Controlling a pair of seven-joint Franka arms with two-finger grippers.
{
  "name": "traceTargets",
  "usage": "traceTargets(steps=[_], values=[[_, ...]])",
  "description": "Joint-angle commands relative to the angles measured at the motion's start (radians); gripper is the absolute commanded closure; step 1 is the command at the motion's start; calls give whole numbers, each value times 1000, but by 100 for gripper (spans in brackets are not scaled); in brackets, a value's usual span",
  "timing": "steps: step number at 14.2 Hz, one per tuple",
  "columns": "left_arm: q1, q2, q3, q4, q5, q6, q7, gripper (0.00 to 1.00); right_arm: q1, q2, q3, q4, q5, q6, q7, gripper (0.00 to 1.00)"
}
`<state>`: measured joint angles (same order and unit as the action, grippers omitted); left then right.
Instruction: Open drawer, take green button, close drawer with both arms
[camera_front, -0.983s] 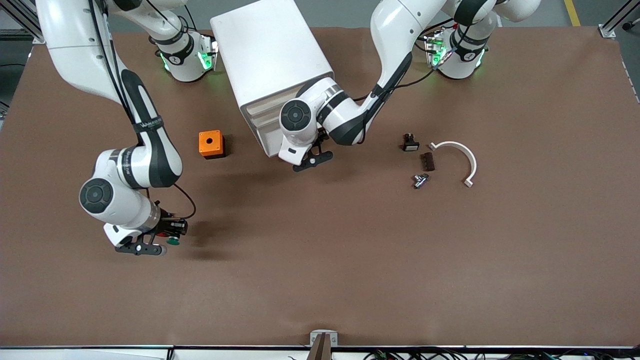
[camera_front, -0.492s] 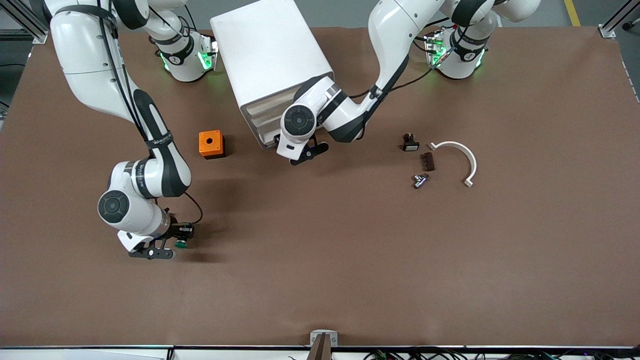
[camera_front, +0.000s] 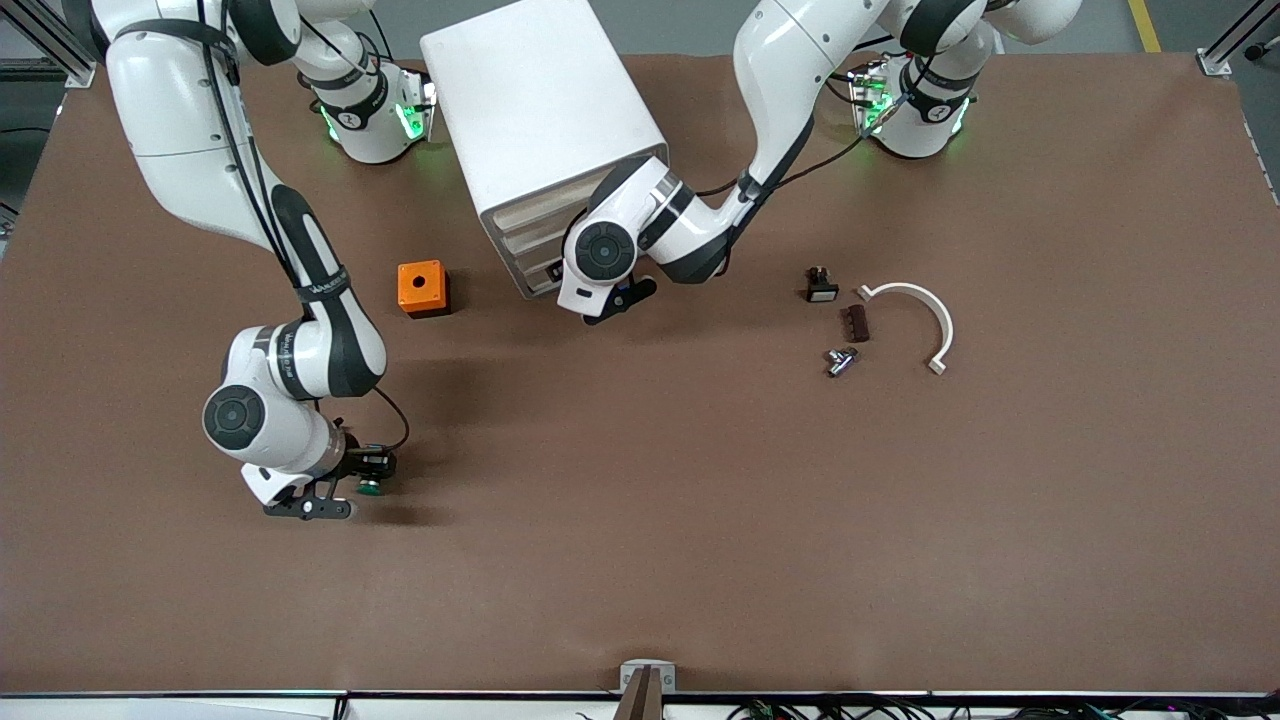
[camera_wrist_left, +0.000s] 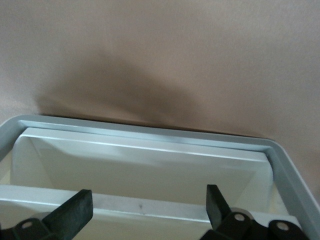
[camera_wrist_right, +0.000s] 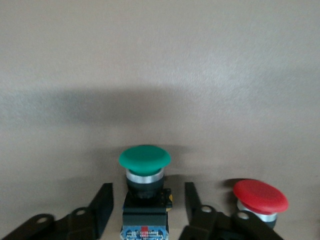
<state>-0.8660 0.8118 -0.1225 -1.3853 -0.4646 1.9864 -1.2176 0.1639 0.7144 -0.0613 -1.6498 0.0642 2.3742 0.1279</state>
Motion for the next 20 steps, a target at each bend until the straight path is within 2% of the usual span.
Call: traceTargets(steps=[1, 4, 8, 12, 14, 16, 20], values=[[4, 6, -14, -9, -45, 14, -2, 0, -52, -58, 17, 9, 0, -19, -10, 0], [8, -2, -12, -8, -31, 14, -2, 0, -63, -137, 15, 4, -4, -55, -14, 0], [73, -42, -2, 2, 23, 14, -4, 0, -95, -289, 15, -2, -4, -212, -37, 0], [188, -158, -3, 5, 151, -30, 96, 1, -103, -426, 15, -8, -6, -334, -48, 0], [275, -226, -2, 5, 158, -93, 160, 1, -104, -478, 15, -2, -12, -393, -50, 0], [355, -304, -2, 5, 203, -200, 272, 1, -104, -506, 14, 37, -20, -475, -62, 0], [490, -416, -2, 3, 323, -386, 524, 1, -122, -500, 12, 237, -49, -703, -86, 0]])
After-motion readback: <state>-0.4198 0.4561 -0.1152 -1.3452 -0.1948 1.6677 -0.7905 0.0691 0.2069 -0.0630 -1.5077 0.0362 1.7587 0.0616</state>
